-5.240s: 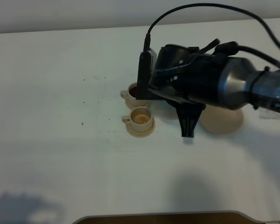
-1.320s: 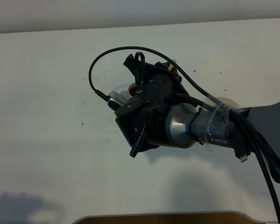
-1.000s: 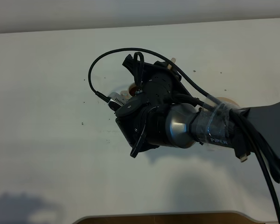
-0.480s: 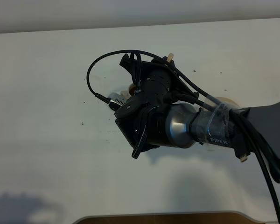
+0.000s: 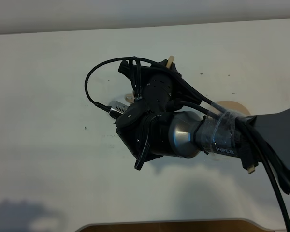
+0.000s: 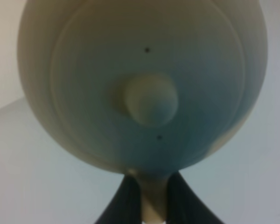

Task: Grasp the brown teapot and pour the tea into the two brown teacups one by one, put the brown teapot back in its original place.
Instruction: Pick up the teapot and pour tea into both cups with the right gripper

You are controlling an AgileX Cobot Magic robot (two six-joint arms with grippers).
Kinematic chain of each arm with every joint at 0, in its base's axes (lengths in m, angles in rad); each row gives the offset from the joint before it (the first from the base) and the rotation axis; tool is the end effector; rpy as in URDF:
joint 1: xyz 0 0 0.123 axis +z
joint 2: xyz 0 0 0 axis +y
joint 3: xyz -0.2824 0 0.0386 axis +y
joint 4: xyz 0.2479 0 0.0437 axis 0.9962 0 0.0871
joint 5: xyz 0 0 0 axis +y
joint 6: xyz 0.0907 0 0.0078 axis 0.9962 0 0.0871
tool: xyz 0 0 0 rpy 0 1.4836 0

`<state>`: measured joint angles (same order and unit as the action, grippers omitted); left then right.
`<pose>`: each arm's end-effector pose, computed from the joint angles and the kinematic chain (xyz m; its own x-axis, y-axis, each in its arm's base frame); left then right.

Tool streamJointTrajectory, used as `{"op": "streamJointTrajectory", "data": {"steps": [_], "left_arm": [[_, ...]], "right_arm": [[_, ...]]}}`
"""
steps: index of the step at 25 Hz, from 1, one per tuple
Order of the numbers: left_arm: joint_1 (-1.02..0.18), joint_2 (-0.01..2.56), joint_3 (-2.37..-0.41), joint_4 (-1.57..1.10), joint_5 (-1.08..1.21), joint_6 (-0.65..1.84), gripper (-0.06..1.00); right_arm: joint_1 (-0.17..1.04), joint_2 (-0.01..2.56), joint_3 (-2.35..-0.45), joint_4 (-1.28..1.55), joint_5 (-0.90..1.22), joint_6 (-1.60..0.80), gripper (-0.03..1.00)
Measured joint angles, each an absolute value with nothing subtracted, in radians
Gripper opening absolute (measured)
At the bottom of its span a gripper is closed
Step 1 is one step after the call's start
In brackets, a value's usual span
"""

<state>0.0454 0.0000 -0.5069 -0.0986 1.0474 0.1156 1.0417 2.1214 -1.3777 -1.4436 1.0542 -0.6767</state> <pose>-0.0050 -0.0080 0.2805 -0.4326 0.0463 -0.9004 0.0602 0.9979 0.0224 0.2809 0.3247 0.1725 0.3036 -0.3949 0.8671 -0.2886 -0.9054 -0.3113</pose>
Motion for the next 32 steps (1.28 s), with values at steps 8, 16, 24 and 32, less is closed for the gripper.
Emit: {"op": "streamJointTrajectory", "data": {"steps": [8,16,24,32], "left_arm": [[0.045,0.0,-0.507,-0.099,1.047,0.116,0.37],[0.045,0.0,-0.507,-0.099,1.047,0.116,0.37],[0.045,0.001,-0.507,-0.099,1.047,0.116,0.37],[0.045,0.0,-0.507,-0.099,1.047,0.116,0.37]], "right_arm": [[1.042,2.121,-1.378,-1.451,1.053,-0.698,0.1],[1.049,2.121,-1.378,-1.481,1.048,-0.716,0.1],[1.059,2.121,-1.378,-1.496,1.04,-0.724,0.1],[1.061,2.121,-1.378,-1.497,1.04,-0.747,0.1]]}}
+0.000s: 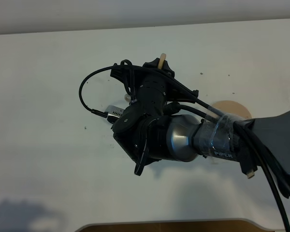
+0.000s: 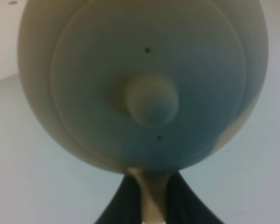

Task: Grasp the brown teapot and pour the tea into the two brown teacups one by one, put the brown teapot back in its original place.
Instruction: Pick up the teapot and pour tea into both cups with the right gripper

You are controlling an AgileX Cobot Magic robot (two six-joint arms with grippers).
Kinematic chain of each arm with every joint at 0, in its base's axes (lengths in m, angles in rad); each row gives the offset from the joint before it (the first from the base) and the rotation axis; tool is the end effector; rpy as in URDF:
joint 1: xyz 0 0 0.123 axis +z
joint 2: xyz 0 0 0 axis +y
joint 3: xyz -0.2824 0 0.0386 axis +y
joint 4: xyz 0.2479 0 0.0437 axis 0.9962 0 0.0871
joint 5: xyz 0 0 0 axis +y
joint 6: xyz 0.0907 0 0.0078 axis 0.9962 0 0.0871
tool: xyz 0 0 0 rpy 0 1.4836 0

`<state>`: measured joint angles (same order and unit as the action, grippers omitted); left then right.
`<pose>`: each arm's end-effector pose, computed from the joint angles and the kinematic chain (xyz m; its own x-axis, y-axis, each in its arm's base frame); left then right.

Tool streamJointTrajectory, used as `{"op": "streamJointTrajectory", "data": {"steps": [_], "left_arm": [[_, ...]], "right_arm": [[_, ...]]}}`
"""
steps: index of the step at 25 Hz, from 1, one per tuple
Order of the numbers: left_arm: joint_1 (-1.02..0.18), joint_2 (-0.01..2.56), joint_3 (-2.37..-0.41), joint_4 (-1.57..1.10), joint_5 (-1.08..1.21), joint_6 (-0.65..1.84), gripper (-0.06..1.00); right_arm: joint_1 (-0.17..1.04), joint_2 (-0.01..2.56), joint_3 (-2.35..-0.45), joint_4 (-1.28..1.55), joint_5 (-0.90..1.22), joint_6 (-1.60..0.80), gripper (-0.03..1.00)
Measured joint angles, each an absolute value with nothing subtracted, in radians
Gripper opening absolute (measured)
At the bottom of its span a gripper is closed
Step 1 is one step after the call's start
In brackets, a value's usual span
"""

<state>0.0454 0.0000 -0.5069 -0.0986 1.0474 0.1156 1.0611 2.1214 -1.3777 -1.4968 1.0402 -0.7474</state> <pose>-0.0050 -0.0080 0.2805 -0.4326 0.0463 -0.9004 0.0602 0.9979 0.0224 0.2760 0.3332 0.1751 0.3161 -0.2960 0.9013 -0.1999 -0.9495 -0.2417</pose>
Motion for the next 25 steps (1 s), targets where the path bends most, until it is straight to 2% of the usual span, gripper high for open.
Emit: {"op": "streamJointTrajectory", "data": {"steps": [25], "left_arm": [[0.045,0.0,-0.507,-0.099,1.047,0.116,0.37]], "right_arm": [[1.061,2.121,-1.378,-1.554,1.017,-0.794,0.1]]}}
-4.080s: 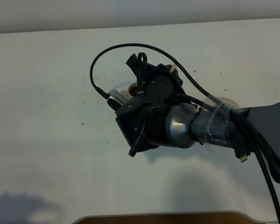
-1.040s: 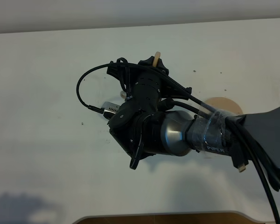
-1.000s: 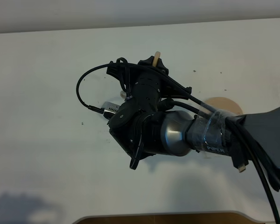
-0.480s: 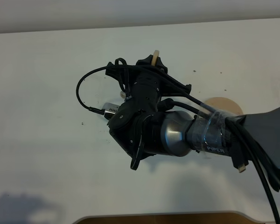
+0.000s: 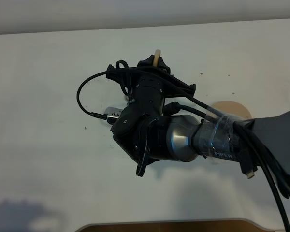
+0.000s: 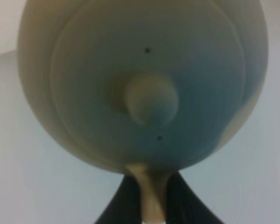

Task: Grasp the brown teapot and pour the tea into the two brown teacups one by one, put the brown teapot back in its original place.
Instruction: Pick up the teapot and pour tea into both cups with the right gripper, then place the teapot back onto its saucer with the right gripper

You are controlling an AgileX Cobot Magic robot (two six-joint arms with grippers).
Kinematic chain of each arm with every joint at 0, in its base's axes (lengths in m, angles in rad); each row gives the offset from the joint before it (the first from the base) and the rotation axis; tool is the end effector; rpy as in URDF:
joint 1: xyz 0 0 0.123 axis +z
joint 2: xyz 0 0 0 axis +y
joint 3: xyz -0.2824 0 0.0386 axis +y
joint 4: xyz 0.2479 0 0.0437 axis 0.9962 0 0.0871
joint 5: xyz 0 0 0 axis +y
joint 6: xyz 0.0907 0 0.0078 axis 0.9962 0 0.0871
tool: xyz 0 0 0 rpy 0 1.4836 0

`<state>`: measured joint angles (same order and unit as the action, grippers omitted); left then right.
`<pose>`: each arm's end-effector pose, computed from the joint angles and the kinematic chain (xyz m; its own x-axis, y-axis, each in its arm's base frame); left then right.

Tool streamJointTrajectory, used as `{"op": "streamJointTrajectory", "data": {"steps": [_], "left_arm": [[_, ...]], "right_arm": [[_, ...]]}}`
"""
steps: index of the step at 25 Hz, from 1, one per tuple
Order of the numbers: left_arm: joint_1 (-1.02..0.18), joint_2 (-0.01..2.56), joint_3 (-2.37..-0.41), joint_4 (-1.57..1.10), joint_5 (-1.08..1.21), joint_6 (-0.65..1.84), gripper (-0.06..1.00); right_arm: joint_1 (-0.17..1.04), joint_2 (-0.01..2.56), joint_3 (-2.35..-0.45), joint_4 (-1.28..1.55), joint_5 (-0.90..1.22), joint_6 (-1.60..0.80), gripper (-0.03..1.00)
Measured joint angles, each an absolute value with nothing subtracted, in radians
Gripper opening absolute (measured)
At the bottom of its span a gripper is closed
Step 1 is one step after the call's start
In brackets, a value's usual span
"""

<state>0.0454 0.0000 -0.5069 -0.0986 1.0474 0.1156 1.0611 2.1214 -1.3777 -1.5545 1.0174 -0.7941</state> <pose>-0.0050 -0.0080 0.2805 -0.4326 0.0463 -0.9004 0.0602 0.9979 0.0224 0.2773 0.3373 0.1777 0.3118 -0.2210 0.9241 -0.1278 -0.9735 -0.1897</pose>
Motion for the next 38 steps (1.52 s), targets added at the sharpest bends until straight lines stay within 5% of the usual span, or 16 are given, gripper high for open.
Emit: {"op": "streamJointTrajectory", "data": {"steps": [24,38], "left_arm": [[0.045,0.0,-0.507,-0.099,1.047,0.116,0.37],[0.045,0.001,-0.507,-0.099,1.047,0.116,0.37]], "right_arm": [[1.061,2.121,-1.383,-1.362,1.028,-0.701,0.1],[0.952,2.084,-1.59,-0.763,1.204,-0.646,0.1]]}}
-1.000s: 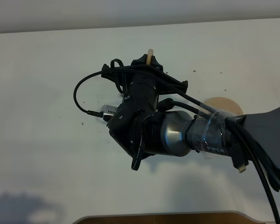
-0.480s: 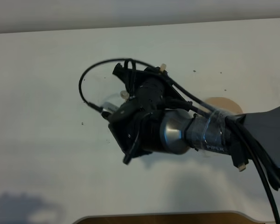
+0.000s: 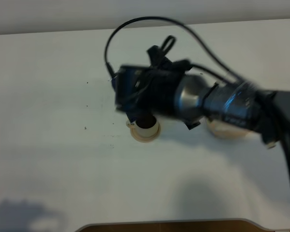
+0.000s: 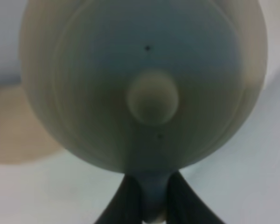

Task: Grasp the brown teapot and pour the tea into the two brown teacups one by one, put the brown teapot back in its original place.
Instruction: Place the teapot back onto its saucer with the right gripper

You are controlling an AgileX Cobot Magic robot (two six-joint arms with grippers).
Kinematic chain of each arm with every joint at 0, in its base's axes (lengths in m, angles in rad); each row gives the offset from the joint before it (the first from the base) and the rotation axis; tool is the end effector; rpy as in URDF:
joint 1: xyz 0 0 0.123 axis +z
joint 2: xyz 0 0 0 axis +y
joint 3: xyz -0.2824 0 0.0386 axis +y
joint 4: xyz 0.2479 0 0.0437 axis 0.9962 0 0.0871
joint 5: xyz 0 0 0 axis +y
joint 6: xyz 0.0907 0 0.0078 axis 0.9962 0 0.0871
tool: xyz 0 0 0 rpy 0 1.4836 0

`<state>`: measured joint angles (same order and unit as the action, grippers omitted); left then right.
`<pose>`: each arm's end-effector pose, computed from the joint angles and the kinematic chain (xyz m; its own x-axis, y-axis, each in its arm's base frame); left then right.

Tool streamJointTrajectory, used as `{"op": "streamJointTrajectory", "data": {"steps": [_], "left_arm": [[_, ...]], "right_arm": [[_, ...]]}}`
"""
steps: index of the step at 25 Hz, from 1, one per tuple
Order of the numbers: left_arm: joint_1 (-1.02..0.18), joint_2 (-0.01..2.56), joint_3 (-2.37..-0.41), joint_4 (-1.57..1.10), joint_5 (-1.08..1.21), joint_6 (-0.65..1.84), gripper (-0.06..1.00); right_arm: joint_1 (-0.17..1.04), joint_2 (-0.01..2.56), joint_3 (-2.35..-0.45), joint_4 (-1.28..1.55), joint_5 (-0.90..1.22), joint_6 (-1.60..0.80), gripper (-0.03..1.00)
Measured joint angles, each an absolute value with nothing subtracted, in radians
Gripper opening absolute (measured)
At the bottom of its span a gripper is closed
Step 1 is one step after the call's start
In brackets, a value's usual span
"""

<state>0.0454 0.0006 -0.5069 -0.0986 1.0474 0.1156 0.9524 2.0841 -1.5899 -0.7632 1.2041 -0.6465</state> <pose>-0.0049 -0.0080 0.2805 -0.4331 0.0463 -0.9002 0.0602 0.9979 0.0224 0.2895 0.3055 0.2016 0.1673 -0.8570 0.4874 -0.8101 -0.4012 -0.4274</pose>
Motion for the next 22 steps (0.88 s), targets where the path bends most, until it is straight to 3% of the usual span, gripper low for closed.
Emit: {"op": "streamJointTrajectory", "data": {"steps": [11,22], "left_arm": [[0.045,0.001,-0.507,-0.099,1.047,0.116,0.37],[0.045,0.0,-0.507,-0.099,1.047,0.116,0.37]], "right_arm": [[0.768,2.032,-1.582,-0.301,1.213,-0.687,0.1],[0.718,2.024,-1.469,-0.229,1.114,-0.705,0.1]]}}
